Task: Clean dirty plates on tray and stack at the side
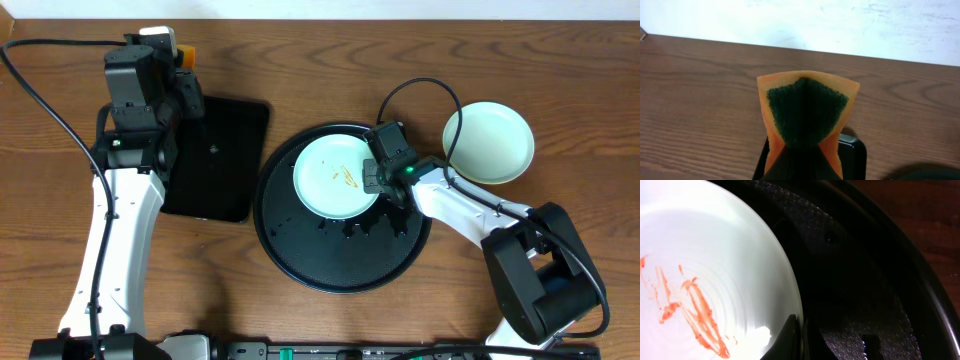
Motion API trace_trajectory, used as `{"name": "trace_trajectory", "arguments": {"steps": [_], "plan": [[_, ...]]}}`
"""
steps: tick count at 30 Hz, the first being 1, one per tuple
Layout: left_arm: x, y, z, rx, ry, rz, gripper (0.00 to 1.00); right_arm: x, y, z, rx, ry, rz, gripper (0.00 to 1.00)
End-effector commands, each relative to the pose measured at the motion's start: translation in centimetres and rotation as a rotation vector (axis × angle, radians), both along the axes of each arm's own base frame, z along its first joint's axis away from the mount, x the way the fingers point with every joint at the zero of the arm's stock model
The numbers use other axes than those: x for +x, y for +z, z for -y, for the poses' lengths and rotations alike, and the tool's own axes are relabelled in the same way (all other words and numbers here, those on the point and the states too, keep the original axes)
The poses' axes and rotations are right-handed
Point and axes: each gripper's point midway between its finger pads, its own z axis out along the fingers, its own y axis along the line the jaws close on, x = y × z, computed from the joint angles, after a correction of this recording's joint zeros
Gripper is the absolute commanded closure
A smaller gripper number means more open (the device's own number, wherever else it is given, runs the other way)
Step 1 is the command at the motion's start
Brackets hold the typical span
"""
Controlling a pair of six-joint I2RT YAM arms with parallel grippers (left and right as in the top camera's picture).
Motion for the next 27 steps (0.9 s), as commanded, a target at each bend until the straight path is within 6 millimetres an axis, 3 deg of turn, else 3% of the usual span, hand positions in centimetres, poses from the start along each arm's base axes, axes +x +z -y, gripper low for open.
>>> {"name": "trace_trajectory", "arguments": {"steps": [1,5,8,20,23,27], "plan": [[-0.1,0.7,-0.2,0.023,0.001,0.017,0.93,0.6,0.2,0.5,-0.019,-0.026,0.014,0.99],[-0.3,-0.1,-0.2,0.017,0.004,-0.010,0.93,0.6,0.2,0.5,-0.019,-0.026,0.014,0.99],[-0.7,-1.8,-0.2,-0.005,0.016,-0.069,0.93,0.6,0.2,0.5,-0.019,-0.026,0.014,0.99],[-4.0,-15.1,0.2,-0.128,0.110,-0.526,0.93,0.6,0.2,0.5,-0.018,-0.026,0.014,0.99],[-4.5,-16.5,0.3,-0.129,0.111,-0.576,0.93,0.6,0.2,0.5,-0.018,-0.026,0.014,0.99],[-4.5,-16.5,0.5,-0.140,0.102,-0.575,0.92,0.6,0.2,0.5,-0.018,-0.026,0.014,0.99]]}}
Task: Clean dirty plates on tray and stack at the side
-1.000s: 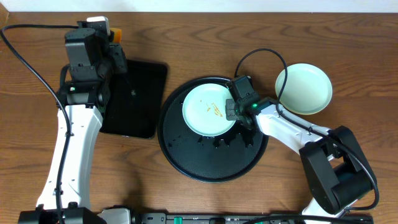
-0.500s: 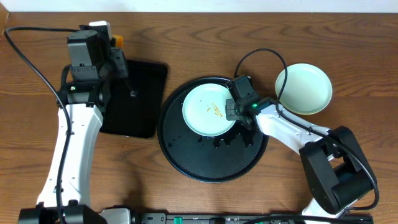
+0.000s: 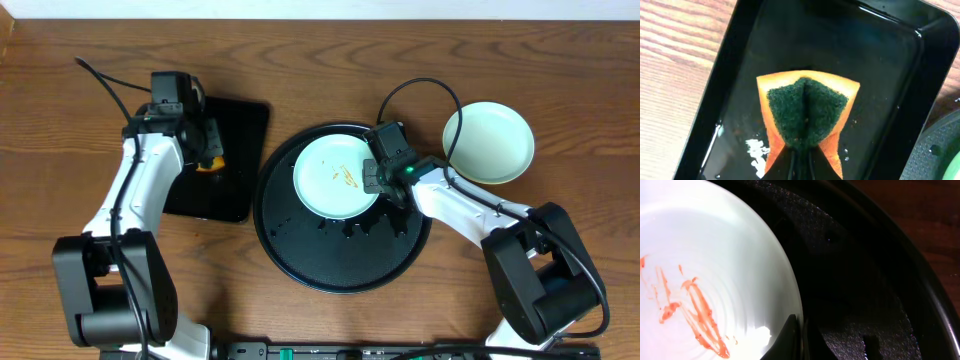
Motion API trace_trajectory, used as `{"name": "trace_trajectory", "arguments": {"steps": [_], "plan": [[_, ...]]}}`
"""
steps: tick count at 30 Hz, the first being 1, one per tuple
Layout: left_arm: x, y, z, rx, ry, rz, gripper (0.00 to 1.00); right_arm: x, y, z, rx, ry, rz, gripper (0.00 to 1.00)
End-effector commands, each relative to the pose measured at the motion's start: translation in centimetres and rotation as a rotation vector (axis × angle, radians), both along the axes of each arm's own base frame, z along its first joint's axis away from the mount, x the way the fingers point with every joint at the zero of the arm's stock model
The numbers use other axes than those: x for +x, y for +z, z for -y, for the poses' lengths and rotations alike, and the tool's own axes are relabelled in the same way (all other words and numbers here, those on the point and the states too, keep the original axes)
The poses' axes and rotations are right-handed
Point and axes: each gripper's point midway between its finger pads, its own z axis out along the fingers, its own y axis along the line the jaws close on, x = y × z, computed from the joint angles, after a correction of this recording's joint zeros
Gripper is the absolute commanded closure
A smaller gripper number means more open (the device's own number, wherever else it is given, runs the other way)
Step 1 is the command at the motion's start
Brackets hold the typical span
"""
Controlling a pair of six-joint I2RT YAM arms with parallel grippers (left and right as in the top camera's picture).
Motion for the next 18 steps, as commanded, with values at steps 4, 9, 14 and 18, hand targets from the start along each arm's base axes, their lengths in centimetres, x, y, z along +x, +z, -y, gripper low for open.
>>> {"name": "trace_trajectory", "arguments": {"steps": [4,9,14,18], "plan": [[0.2,0.5,0.2,-0.015,0.011,0.018,0.93,0.6,0.2,0.5,-0.018,-0.026,0.014,0.99],[0.2,0.5,0.2,-0.015,0.011,0.018,0.93,0.6,0.2,0.5,-0.018,-0.026,0.014,0.99],[0.2,0.5,0.3,-0.022,0.008,0.018,0.92,0.6,0.2,0.5,-0.018,-0.026,0.014,0.99],[0.3,0.6,1.9,-0.109,-0.030,0.027,0.93,0.6,0.1,0.5,-0.018,-0.025,0.013,0.99]]}}
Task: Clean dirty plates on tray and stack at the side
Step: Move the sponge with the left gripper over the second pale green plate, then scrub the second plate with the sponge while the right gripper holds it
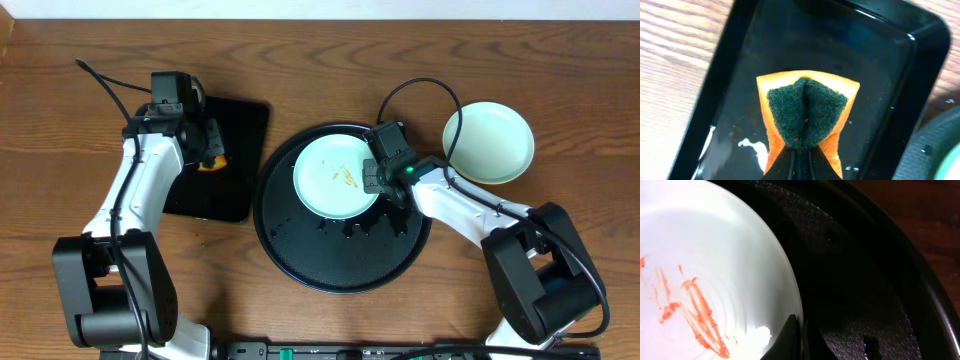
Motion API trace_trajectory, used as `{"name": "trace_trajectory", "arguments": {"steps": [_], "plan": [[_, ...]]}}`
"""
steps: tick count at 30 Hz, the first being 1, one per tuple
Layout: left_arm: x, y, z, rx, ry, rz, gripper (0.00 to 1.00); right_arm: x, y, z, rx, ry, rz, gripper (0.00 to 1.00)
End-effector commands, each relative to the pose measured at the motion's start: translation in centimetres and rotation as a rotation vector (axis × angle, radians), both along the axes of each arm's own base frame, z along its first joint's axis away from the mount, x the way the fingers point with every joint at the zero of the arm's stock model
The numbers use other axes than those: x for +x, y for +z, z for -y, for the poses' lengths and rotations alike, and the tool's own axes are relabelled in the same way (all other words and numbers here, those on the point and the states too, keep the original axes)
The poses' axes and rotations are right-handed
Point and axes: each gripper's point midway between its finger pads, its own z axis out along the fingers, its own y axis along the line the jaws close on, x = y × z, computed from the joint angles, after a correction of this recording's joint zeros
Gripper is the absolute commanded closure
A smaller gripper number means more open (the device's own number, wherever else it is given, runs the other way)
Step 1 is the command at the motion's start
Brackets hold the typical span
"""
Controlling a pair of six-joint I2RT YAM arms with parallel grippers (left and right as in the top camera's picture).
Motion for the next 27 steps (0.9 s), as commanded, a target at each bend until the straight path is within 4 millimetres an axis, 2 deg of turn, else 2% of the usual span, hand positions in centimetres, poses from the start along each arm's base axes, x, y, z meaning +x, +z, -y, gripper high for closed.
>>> {"name": "trace_trajectory", "arguments": {"steps": [1,6,12,14,19,24,27], "plan": [[0.2,0.6,2.3,-0.119,-0.049,0.024,0.93,0.6,0.1,0.5,-0.016,-0.024,0.012,0.99],[0.1,2.0,8.0,-0.367,-0.192,0.047,0.93,0.3,0.1,-0.3,0.012,-0.005,0.000,0.99],[-1.1,2.2,13.8,-0.407,-0.335,0.024,0.93,-0.2,0.2,-1.6,0.016,0.029,0.004,0.99],[-1.8,2.0,16.1,-0.411,-0.385,0.009,0.92,-0.5,0.1,-2.0,0.014,0.041,0.001,0.99],[-3.1,0.4,20.5,-0.442,-0.411,-0.055,0.92,-0.9,0.1,-2.5,0.013,0.055,0.001,0.99],[-3.3,-1.6,22.9,-0.493,-0.341,-0.120,0.93,-0.9,0.1,-2.5,0.012,0.055,-0.001,0.99],[-3.9,-1.9,25.6,-0.583,-0.390,-0.143,0.93,-0.9,0.1,-2.5,0.012,0.055,-0.001,0.99]]}}
